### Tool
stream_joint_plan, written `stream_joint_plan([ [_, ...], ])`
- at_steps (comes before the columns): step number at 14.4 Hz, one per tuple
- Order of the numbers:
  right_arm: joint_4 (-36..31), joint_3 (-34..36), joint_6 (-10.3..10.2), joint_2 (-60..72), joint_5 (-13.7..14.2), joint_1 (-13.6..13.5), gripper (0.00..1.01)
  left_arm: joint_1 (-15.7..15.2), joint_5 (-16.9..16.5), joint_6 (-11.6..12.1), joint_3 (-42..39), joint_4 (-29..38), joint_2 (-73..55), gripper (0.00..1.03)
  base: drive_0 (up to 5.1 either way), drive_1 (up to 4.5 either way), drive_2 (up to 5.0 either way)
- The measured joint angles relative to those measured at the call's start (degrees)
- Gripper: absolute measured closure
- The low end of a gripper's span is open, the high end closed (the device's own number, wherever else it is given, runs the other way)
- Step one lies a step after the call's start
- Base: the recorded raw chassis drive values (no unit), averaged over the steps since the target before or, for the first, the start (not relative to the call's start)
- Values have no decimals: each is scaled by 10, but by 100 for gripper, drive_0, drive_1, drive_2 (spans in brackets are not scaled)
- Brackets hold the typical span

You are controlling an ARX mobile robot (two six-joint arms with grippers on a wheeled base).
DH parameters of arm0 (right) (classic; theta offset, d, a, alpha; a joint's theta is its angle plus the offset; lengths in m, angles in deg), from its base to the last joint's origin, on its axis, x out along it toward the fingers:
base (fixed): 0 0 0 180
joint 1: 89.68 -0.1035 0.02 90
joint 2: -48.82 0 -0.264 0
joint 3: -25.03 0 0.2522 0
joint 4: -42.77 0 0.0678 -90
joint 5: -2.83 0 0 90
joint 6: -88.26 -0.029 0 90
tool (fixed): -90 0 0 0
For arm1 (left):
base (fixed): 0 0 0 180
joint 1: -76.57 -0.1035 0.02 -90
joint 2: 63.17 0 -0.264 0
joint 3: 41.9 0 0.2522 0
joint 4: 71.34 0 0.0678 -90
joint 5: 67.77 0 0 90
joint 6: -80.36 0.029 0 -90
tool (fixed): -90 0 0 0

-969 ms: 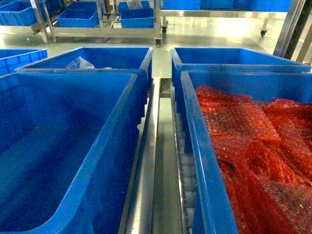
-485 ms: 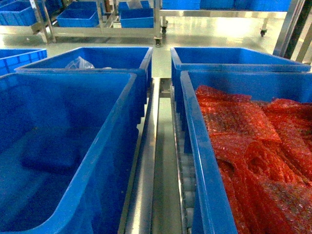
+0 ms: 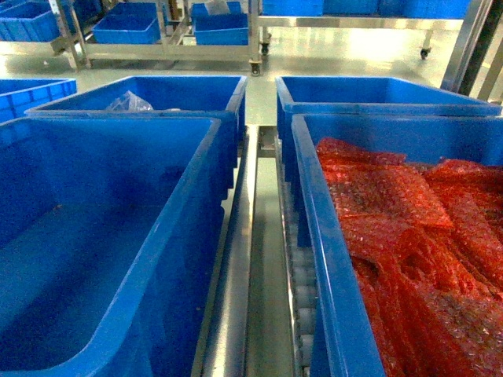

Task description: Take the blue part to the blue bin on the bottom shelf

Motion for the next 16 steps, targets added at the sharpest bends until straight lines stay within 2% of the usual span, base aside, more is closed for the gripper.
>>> stream_joint_plan([
  [1,0,0,0,0,0,0,3,0,0,0,-3,-13,18,101,0,0,0],
  [2,0,0,0,0,0,0,3,0,0,0,-21,5,30,101,0,0,0],
  [4,0,0,0,0,0,0,3,0,0,0,-21,-35,61,101,0,0,0],
  [13,0,0,0,0,0,0,3,0,0,0,-21,-132,163,101,0,0,0],
  [14,0,0,0,0,0,0,3,0,-2,0,-21,-228,224,101,0,0,0],
  [16,1,0,0,0,1,0,3,0,0,1,-21,-234,253,101,0,0,0],
])
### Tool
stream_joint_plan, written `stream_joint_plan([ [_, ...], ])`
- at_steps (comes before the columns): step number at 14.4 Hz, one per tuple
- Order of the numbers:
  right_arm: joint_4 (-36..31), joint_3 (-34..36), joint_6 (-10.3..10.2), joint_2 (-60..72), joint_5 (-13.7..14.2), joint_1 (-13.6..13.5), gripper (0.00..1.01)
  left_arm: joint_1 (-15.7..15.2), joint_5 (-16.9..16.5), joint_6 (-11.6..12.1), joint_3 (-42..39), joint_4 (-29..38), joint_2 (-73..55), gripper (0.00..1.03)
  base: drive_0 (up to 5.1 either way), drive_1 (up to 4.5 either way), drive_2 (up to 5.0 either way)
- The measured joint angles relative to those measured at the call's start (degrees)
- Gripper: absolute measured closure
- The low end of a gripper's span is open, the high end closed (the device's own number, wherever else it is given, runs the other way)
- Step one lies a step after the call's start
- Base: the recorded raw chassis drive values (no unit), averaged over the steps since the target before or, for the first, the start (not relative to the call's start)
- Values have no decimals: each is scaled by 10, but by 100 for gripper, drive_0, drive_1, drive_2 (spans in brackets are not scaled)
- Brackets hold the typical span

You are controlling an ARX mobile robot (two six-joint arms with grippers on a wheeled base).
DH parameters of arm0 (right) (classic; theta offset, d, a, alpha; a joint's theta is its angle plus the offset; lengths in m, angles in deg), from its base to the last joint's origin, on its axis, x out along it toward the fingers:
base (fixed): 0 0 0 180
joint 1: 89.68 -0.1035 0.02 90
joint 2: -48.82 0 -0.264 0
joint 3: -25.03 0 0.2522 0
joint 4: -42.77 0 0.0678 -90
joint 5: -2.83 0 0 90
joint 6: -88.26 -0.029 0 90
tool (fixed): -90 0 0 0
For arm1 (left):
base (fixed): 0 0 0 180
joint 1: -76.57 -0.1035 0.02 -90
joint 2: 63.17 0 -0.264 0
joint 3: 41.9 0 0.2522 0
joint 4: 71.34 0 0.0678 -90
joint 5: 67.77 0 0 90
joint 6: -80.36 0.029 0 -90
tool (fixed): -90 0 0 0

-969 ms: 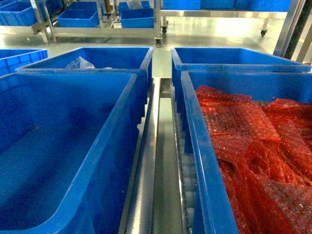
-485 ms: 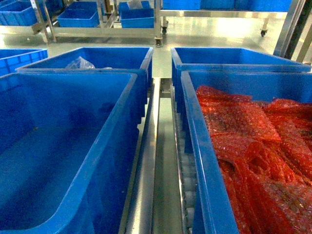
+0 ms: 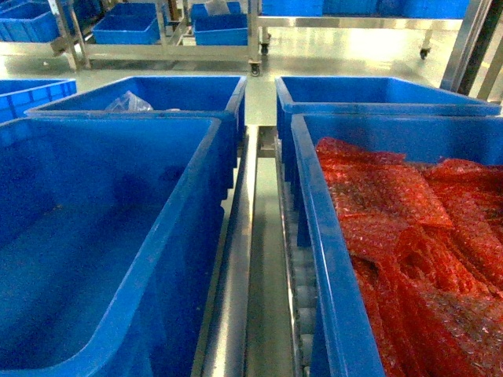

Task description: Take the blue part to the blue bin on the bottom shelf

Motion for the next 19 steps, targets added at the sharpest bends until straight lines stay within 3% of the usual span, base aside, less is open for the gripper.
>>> stream_joint_plan([
  [2,-1,0,0,0,-1,0,3,0,0,0,0,3,0,101,0,0,0],
  [3,-1,0,0,0,-1,0,3,0,0,0,0,3,0,91,0,0,0],
  [7,-1,0,0,0,-1,0,3,0,0,0,0,3,0,33,0,0,0],
  [8,-1,0,0,0,-1,0,3,0,0,0,0,3,0,13,0,0,0],
  [9,-1,0,0,0,-1,0,3,0,0,1,0,3,0,4,0,0,0],
  [19,-1,0,0,0,-1,0,3,0,0,1,0,3,0,5,0,0,0],
])
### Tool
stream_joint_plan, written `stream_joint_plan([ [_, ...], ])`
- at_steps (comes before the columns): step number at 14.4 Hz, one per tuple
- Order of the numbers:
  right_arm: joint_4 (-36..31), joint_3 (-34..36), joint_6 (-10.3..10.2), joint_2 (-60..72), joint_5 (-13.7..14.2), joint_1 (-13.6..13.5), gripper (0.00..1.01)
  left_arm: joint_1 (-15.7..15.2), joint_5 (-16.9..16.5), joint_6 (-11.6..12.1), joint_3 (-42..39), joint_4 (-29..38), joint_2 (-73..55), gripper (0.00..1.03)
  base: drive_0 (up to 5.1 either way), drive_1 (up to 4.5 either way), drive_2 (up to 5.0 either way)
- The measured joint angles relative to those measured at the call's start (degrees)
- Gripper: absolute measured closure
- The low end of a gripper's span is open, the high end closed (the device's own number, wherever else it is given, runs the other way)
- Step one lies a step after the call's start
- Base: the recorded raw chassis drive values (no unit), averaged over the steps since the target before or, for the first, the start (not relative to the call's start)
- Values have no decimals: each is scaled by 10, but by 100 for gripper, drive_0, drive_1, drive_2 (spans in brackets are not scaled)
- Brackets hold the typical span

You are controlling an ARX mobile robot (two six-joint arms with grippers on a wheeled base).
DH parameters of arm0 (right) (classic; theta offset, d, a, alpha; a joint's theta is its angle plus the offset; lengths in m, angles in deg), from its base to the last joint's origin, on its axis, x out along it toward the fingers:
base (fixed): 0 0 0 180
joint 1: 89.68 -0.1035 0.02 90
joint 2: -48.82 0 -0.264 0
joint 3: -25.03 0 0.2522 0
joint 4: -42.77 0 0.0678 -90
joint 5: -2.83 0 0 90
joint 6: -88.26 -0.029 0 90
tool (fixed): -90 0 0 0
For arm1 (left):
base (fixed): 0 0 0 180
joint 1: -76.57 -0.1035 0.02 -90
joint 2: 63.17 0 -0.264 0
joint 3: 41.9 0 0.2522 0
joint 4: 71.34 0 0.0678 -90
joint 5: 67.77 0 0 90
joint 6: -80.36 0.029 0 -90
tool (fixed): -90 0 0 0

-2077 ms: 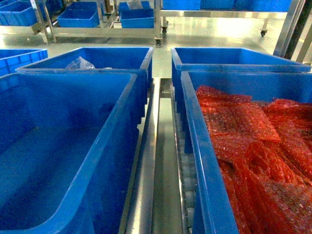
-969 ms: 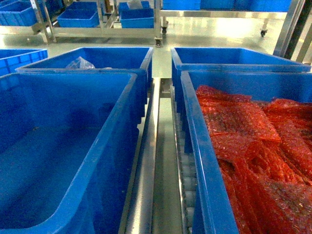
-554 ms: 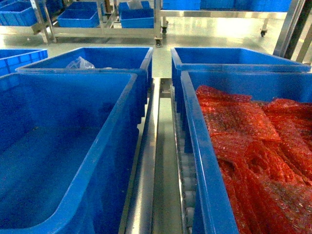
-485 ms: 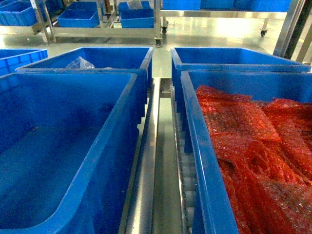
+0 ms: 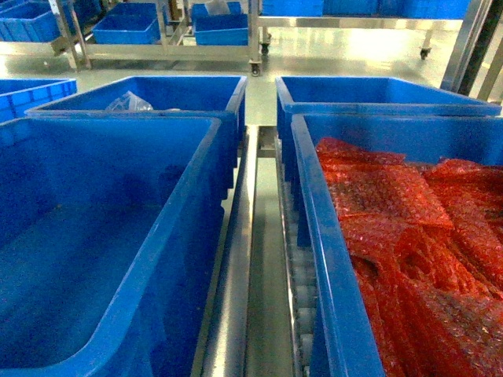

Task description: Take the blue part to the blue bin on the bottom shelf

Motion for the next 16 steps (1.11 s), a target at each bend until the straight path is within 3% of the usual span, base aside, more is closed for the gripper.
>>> stream_joint_plan([
  [16,0,0,0,0,0,0,3,0,0,0,0,0,0,5,0,0,0],
])
